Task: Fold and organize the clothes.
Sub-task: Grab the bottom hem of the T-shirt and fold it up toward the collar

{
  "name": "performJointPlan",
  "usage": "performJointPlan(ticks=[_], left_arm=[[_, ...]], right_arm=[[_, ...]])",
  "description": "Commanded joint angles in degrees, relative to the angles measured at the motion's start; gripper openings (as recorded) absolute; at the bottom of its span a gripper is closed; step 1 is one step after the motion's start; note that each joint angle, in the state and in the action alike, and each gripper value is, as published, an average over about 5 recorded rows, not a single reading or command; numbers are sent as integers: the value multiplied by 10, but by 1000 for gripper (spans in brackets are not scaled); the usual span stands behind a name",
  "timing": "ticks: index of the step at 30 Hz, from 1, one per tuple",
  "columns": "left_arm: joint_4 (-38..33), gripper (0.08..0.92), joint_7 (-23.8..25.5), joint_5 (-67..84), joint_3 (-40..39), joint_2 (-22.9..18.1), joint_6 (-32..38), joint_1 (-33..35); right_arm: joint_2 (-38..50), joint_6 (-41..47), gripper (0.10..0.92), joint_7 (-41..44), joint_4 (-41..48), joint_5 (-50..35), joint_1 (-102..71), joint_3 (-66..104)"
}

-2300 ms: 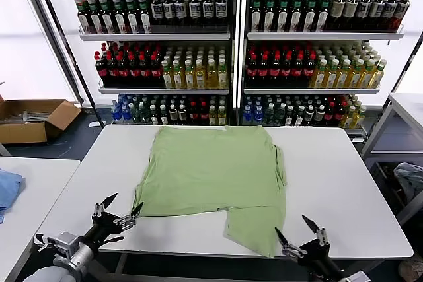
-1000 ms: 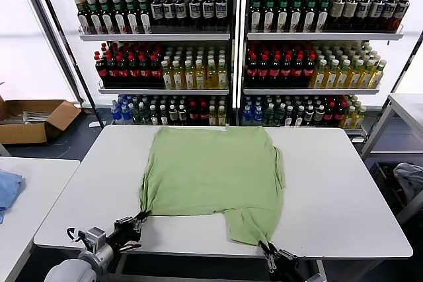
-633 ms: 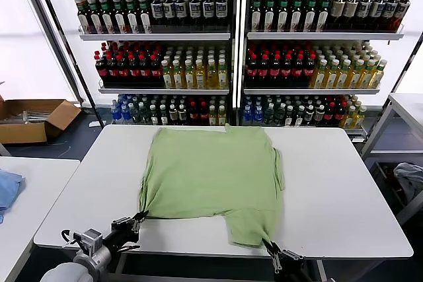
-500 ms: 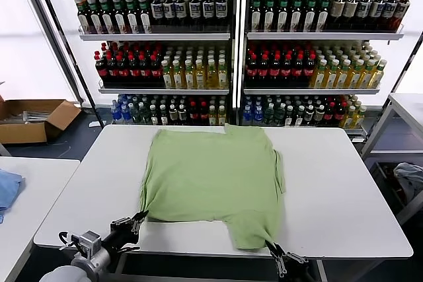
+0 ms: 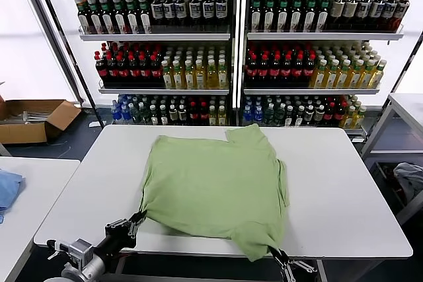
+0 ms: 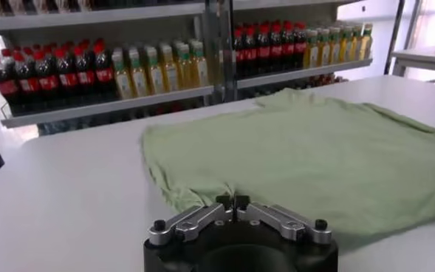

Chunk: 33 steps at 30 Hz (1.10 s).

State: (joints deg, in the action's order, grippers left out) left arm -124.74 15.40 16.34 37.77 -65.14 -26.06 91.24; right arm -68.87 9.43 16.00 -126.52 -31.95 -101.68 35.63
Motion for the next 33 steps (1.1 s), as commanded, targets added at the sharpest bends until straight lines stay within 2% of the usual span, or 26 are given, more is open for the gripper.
performJointPlan(ticks=[1, 9, 21, 26, 33], left_arm=[[80, 85, 2, 12, -29, 34, 8, -124], [183, 85, 7, 30, -85, 68, 8, -239], [339, 88, 11, 18, -173, 55, 1, -362], [345, 111, 22, -12, -175, 55, 0, -363], [302, 295, 16, -22, -128, 65, -10, -319]], right_arm=[[10, 13, 107, -25, 62, -58, 162, -5], [20, 22, 107, -43, 155, -45, 291, -34], [33, 40, 113, -47, 280, 30, 383, -118], [31, 48, 225, -54, 283, 68, 380, -133], [33, 61, 424, -100, 215, 113, 328, -97]])
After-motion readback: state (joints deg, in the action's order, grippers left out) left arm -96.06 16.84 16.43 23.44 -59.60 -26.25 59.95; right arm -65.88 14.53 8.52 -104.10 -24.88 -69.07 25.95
